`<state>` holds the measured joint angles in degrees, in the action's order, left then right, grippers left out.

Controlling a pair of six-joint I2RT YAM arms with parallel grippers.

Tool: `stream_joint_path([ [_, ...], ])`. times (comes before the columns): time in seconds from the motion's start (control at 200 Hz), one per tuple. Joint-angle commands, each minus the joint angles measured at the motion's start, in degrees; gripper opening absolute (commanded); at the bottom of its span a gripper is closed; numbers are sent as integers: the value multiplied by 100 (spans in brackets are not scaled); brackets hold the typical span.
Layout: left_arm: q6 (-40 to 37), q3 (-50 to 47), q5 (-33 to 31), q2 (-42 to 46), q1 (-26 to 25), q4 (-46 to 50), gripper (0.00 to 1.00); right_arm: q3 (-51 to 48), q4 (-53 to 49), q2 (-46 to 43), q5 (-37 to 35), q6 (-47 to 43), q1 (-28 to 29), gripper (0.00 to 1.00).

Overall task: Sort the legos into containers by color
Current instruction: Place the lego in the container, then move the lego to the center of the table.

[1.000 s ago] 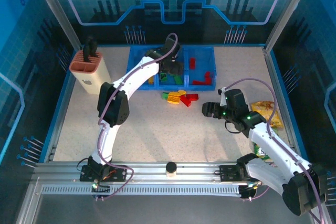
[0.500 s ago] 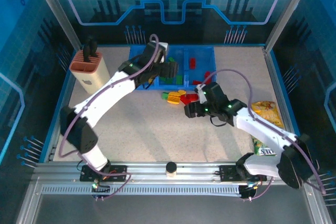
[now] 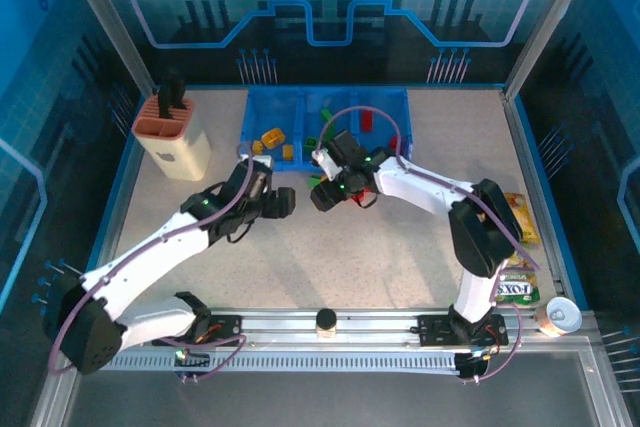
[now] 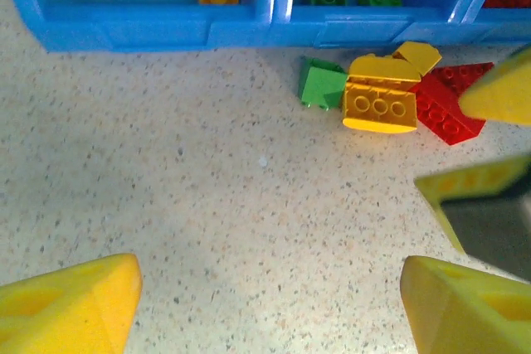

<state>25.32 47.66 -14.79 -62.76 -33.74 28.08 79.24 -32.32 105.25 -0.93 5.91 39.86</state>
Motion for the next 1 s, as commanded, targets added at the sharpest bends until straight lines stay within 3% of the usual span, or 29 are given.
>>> stream_joint_path([
  [0.0, 399, -406, -46, 632, -71, 64, 82, 506, -593, 435, -282, -449, 66, 74],
  [0.235, 639, -921, -68, 1464, -106, 402, 81, 1190, -892, 1142, -478, -596, 102, 73],
  [0.595, 702, -1076, -100, 1766, -116, 584, 81, 1649, -1103, 1794, -627, -653, 150, 72],
  [0.996, 650, -1076, -102, 1829, -119, 585, 80, 769, -815, 933, -314, -423, 524, 70],
])
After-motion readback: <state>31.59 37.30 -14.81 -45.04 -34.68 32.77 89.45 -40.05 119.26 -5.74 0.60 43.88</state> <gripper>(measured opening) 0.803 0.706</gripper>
